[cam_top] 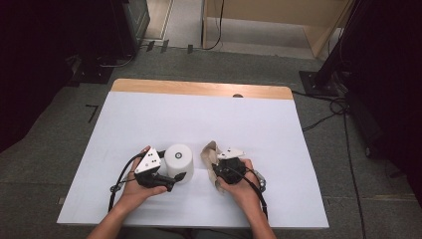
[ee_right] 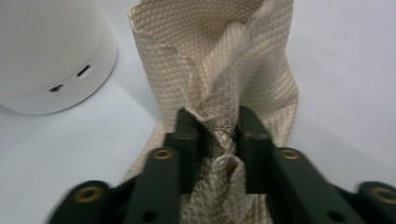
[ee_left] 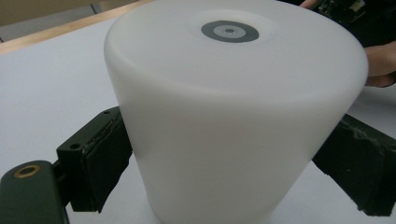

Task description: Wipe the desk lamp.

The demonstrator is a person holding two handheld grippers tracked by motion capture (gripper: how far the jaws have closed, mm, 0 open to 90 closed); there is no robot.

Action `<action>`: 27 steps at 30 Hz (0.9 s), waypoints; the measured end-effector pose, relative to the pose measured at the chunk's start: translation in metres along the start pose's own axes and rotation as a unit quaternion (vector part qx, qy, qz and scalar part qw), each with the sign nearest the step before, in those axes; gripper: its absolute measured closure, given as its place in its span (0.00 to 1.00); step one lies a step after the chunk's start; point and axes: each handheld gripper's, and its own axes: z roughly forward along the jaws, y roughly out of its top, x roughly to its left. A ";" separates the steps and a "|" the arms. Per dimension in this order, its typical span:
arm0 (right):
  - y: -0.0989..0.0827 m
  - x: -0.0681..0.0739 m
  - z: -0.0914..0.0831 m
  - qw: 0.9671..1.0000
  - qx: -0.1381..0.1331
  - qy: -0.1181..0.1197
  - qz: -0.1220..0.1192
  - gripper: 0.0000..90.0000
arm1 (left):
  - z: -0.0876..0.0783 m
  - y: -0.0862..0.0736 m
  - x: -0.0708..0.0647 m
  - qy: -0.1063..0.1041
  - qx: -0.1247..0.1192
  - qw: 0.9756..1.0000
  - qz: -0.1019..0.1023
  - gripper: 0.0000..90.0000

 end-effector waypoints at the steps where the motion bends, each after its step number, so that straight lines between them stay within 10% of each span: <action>1: 0.000 0.000 0.000 1.000 0.001 0.002 -0.003 0.92 | 0.000 0.000 0.000 0.000 0.000 1.000 -0.001 0.09; 5: 0.002 -0.003 -0.004 0.996 -0.017 0.079 0.039 0.94 | 0.000 0.000 0.000 -0.001 0.000 1.000 0.001 0.09; 9: 0.013 0.008 -0.024 0.981 -0.106 0.155 0.040 0.94 | 0.000 0.000 0.001 -0.002 0.000 1.000 0.000 0.09; 15: 0.026 0.024 -0.056 0.956 -0.212 0.198 0.039 0.94 | 0.000 0.000 0.001 -0.002 -0.001 1.000 0.002 0.10; 27: 0.013 0.022 -0.021 0.973 -0.148 0.162 0.071 0.93 | 0.000 0.000 0.000 -0.003 -0.001 1.000 0.002 0.09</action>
